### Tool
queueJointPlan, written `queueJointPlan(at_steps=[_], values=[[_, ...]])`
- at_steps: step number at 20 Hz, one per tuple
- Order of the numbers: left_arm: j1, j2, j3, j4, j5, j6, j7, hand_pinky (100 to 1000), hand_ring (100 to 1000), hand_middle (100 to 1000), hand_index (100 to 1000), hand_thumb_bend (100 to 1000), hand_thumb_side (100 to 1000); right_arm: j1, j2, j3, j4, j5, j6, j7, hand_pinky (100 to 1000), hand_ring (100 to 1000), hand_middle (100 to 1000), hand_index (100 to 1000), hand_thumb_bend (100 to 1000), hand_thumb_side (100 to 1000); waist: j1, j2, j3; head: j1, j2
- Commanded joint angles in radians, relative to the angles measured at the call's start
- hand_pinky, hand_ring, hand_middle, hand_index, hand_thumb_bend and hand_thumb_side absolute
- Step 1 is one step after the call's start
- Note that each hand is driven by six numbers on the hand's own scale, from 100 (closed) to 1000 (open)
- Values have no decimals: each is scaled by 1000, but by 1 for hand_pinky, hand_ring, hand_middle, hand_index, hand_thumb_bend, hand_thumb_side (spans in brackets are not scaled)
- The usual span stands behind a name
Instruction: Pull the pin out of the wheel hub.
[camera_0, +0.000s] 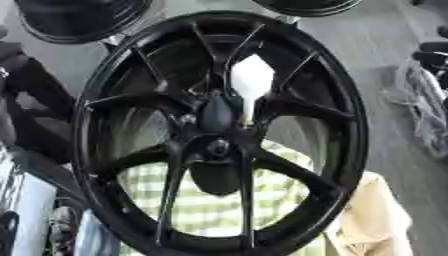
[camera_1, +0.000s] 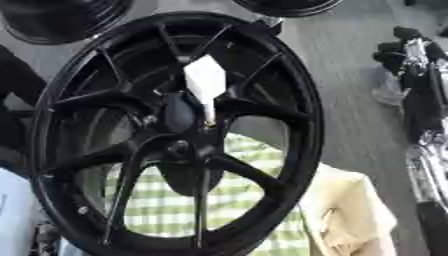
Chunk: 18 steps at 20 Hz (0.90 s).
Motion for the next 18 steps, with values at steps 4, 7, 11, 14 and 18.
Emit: queueJointPlan(at_steps=[4, 7, 11, 14, 18], values=[[-1, 25, 13, -18, 1, 1, 4, 729, 705, 692, 779, 286, 750, -7, -19, -1, -13, 9, 2, 6, 906, 742, 656, 819, 100, 741, -5, -26, 10, -4, 24], [1, 27, 13, -18, 1, 2, 5, 728, 705, 691, 779, 286, 750, -10, -18, -1, -11, 8, 2, 7, 907, 743, 657, 820, 100, 742, -6, -26, 11, -2, 28], [-2, 29, 14, -19, 1, 2, 7, 727, 704, 690, 778, 288, 747, -13, -19, -2, -7, 8, 5, 8, 908, 746, 662, 823, 100, 746, -8, -24, 16, -3, 18], [-8, 28, 18, -20, -1, 2, 9, 726, 704, 690, 778, 290, 744, -23, -30, -11, -3, 5, 5, 2, 908, 752, 671, 828, 100, 745, -12, -22, 24, -1, 5], [1, 35, 18, -17, -5, 3, 9, 726, 704, 691, 778, 292, 744, -53, -103, -14, -13, -14, 9, 10, 915, 777, 711, 853, 100, 736, -27, -35, 23, -4, 15]])
